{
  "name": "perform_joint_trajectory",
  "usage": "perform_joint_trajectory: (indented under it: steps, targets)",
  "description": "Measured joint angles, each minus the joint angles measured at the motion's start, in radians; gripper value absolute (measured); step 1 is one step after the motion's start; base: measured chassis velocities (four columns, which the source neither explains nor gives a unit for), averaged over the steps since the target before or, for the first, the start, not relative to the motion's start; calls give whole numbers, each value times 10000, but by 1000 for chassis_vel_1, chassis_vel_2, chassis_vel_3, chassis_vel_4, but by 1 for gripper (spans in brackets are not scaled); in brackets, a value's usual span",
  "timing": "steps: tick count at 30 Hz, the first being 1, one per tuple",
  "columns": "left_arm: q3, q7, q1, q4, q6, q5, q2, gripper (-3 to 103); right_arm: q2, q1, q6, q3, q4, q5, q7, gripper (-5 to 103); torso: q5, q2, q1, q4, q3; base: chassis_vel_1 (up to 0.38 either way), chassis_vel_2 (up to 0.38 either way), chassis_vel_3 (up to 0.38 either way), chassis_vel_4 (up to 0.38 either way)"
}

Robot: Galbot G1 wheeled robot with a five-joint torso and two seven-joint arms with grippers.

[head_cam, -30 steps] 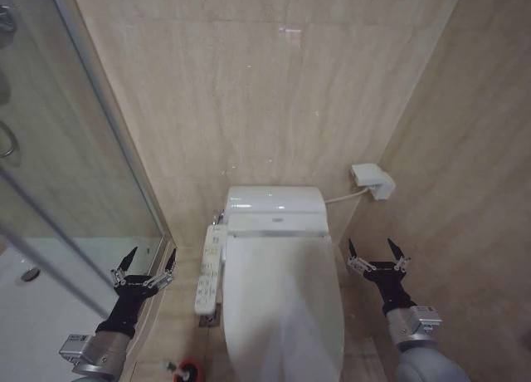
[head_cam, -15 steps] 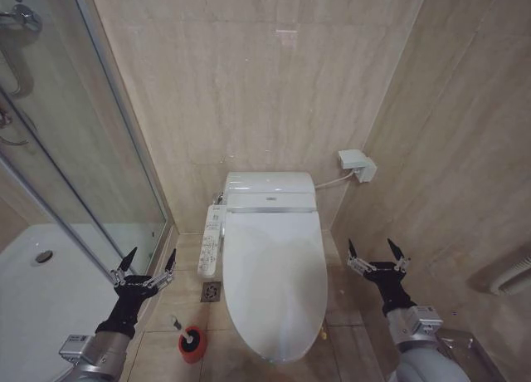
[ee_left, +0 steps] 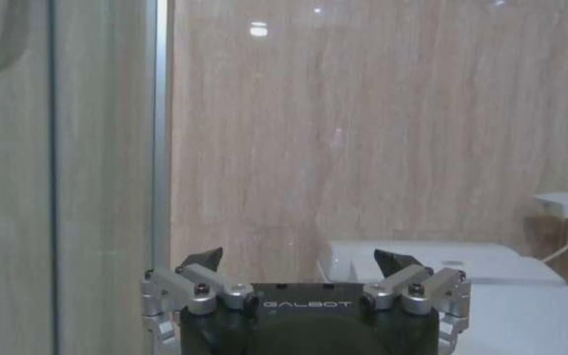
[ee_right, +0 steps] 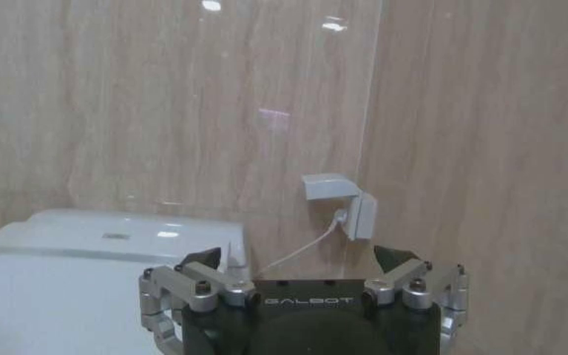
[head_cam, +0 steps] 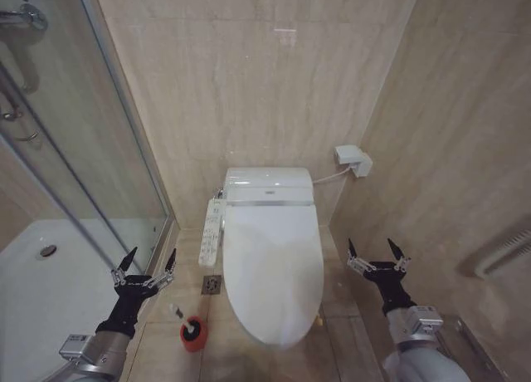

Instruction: Open the toilet lid, clean the toilet bowl with a toilet brush, close the toilet lid, and flush.

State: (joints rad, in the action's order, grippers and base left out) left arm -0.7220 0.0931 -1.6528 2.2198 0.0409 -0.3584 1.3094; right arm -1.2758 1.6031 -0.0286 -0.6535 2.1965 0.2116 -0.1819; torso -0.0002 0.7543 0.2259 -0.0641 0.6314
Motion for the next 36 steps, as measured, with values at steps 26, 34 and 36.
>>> perform_joint_trajectory:
  steps: [26,34,36]
  targets:
    - [1,0,1,0,0,0,-1,100,0,-4,0,0,0,0,0,100,1,-1,6,0,2,66,-68,-55,61]
    - [0,0,1,0,0,0,0,100,0,0,0,0,0,0,0,100,2,1,0,1,0,158,-160,-148,141]
    - [1,0,-6,0,0,0,0,100,0,5,0,0,0,0,0,100,6,4,-5,-1,-2,164,-176,-197,144]
